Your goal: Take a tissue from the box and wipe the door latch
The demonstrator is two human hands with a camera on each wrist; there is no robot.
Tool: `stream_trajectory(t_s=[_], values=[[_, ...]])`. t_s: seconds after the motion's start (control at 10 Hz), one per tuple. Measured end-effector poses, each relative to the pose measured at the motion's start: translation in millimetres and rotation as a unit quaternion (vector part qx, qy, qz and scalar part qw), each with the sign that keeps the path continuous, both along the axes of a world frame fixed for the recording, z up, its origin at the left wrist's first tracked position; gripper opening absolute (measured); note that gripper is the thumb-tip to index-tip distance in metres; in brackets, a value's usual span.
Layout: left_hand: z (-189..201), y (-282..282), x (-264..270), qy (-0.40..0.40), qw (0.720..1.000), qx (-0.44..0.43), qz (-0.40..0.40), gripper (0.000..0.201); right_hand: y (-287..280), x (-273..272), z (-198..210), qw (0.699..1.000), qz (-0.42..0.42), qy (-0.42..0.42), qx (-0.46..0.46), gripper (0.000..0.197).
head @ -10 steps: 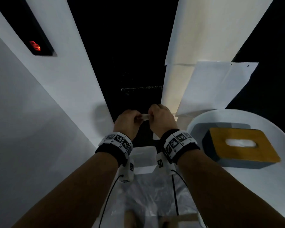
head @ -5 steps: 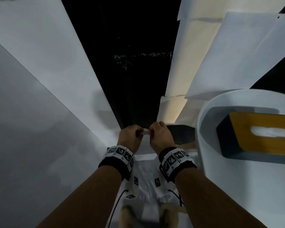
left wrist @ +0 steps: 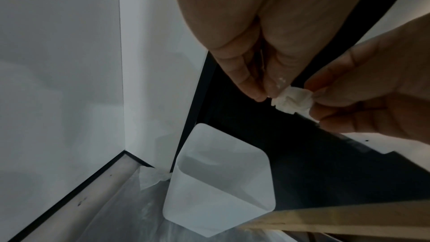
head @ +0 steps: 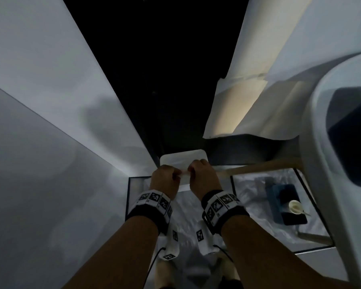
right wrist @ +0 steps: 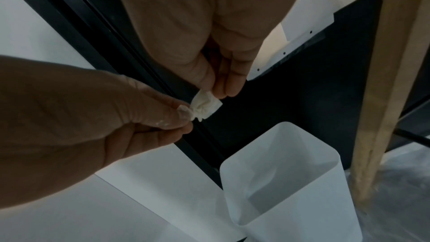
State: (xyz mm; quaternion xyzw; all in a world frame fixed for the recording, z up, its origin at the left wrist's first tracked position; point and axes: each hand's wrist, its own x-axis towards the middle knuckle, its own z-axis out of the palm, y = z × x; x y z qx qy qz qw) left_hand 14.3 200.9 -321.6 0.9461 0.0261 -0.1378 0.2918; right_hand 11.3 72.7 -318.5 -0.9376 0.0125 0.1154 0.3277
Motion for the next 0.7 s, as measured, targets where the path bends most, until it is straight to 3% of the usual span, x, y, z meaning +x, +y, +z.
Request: stream_trajectory(t_s=[0.2,0.4,0.5,0.7], values=[[-49.0,1.8,15.1,-0.009,1.0,0.025,-0.016,0.024,4.5,16.6,-43.8,1.0,0.012,0.025,-0.008,0.017],[-80.8,3.7,30.2,0.011,0.998,0.041,-0.037,0.032,7.5,32.9,-70.9,0.997,0.01,0.07,-0.022,0.035],[-82.8,5.3,33.0,0.068,0.996,0.044,-0.027,0.044,5.1,36.5,-74.1,0.994,0.007,0.104,-0.033,0.045],[-77.2,6.0,30.4,0.079,0.996,0.028,-0.011,0.049,3.9,38.2,-78.6,0.997,-0.008,0.072,-0.032,0.045]])
